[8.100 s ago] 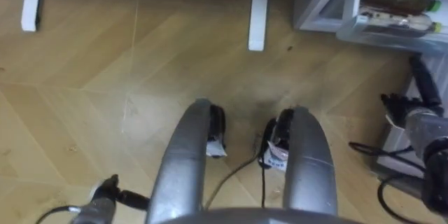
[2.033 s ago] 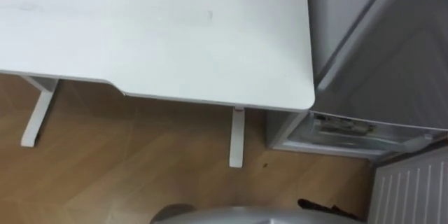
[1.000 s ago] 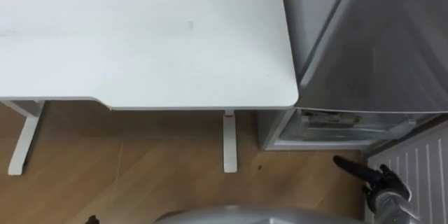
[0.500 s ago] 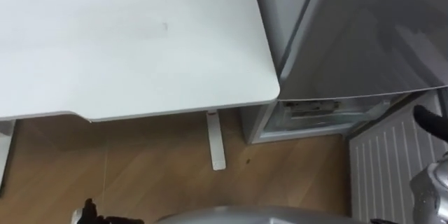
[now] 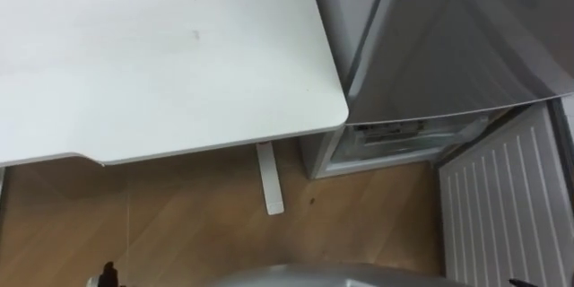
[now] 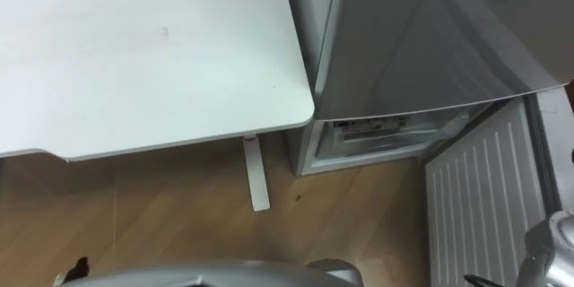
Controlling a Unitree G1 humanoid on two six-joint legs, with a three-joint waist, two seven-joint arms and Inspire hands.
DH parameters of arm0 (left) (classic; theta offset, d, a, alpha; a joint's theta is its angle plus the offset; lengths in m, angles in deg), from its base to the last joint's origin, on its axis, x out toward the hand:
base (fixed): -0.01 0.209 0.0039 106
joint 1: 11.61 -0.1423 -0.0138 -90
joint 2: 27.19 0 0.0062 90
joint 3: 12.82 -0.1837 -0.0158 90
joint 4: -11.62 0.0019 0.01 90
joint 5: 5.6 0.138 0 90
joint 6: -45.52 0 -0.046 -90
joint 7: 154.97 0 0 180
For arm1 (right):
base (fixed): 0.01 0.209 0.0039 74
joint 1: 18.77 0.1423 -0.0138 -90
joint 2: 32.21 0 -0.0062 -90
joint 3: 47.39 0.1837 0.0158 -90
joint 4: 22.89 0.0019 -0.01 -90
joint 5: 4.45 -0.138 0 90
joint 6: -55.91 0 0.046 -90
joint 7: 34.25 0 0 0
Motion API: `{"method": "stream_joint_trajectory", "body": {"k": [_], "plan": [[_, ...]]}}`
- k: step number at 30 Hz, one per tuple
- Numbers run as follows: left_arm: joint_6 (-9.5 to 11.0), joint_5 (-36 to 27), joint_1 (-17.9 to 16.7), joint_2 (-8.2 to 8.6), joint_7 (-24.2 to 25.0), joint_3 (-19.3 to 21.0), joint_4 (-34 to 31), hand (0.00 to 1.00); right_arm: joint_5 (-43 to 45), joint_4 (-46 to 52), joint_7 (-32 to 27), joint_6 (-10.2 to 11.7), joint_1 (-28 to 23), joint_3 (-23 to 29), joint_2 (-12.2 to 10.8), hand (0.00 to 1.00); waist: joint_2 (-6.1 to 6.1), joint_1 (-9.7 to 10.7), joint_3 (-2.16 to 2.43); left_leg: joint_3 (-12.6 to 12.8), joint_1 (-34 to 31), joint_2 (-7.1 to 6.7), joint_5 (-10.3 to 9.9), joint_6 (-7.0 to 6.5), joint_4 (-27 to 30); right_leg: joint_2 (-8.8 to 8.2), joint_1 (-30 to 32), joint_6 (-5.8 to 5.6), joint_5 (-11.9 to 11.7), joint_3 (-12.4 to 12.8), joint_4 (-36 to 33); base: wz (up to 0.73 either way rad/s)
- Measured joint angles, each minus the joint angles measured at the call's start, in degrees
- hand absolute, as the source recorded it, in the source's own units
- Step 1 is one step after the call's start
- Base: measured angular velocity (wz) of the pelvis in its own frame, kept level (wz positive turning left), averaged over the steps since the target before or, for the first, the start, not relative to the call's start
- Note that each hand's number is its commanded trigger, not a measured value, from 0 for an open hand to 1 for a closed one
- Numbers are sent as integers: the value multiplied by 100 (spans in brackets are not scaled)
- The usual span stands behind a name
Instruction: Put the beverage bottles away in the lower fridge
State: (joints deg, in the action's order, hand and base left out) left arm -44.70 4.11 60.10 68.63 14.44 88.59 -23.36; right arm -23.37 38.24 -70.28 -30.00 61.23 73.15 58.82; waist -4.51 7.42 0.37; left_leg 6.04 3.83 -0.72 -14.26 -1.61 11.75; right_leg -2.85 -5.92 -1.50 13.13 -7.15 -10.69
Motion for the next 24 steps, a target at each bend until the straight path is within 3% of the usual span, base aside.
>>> {"method": "stream_joint_trajectory", "body": {"k": [10,15,19,24], "plan": [[-214,156,-31,-12,247,431,23,0,-1101,-1961,585,-279,125,572,226,0,-22,70,-11,-85,-6,-4,-2,1,-23,3,-59,0,0,-89,4,5],[-246,356,-29,-17,415,597,20,0,-1380,-2770,938,-301,353,746,586,0,-81,82,-28,-148,-22,-9,-1,2,-15,8,-64,0,-1,-86,4,2],[-386,380,-32,-21,418,655,23,0,-1459,-2985,1120,-350,376,900,645,0,-120,43,-37,-156,-25,-7,-1,3,3,13,-70,0,-1,-84,7,2],[-478,391,-36,-25,417,707,22,0,-1463,-3149,1197,-397,367,955,691,0,-120,29,-16,-167,-23,-6,-1,3,17,13,-73,0,-1,-86,13,0]]}}
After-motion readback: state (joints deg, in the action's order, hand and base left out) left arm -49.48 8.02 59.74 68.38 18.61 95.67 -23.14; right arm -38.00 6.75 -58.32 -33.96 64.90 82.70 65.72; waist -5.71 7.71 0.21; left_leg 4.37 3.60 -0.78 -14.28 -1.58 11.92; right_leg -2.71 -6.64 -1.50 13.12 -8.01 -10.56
